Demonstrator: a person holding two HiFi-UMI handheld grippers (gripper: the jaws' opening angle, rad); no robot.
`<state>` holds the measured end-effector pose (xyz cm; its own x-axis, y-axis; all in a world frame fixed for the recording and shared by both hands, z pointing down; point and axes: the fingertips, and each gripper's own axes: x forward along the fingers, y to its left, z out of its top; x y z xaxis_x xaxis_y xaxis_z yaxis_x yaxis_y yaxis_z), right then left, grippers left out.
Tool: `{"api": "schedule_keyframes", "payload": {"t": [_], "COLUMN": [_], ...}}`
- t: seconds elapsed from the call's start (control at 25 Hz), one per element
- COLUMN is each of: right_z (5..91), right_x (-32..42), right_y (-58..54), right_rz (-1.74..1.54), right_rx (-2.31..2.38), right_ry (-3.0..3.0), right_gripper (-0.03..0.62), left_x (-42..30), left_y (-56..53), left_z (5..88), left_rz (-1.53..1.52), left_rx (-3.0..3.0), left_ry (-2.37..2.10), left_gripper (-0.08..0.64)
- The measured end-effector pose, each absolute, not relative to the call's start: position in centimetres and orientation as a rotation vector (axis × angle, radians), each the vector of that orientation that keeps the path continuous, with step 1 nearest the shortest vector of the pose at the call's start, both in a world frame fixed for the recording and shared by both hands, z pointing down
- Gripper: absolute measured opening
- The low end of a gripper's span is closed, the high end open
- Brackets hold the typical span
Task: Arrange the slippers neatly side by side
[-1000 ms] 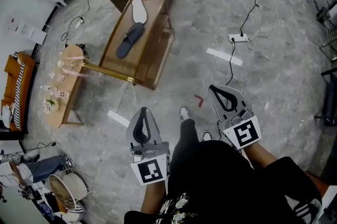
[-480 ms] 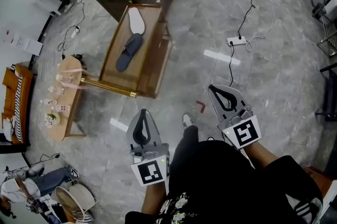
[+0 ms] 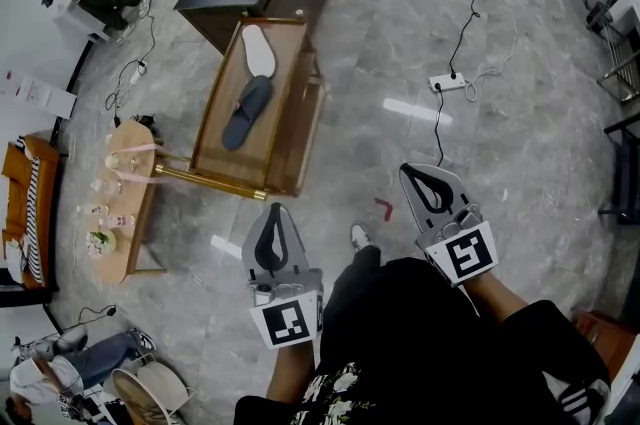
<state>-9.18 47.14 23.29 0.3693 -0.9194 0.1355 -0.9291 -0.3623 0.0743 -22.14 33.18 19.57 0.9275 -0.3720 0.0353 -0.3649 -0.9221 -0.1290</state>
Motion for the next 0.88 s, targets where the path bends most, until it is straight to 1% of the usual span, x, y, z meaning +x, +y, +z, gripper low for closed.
{"api": "schedule_keyframes", "payload": {"t": [0.2, 0.4, 0.88], "right_z": [23.1, 23.1, 22.5], "right_x": [-8.6, -8.5, -8.2], "right_y": [45.1, 43.0, 39.5], "right_rz": [0.090, 0.078, -0.006], "right_rx": [2.491, 2.490, 2.511], "right_ry": [-1.676, -1.675, -1.657], "right_gripper": [-0.002, -0.002, -0.002], "left_x": [-21.1, -21.1, -20.5], "left_y": [31.7, 30.2, 27.0], "left_z": [18.4, 19.6, 20.5], "left_rz": [0.005, -0.037, -0.029], "left_rx": [-3.011, -3.019, -3.016], "left_ry": [0.508, 0.508, 0.454], "left_gripper": [0.002, 0.002, 0.002]}}
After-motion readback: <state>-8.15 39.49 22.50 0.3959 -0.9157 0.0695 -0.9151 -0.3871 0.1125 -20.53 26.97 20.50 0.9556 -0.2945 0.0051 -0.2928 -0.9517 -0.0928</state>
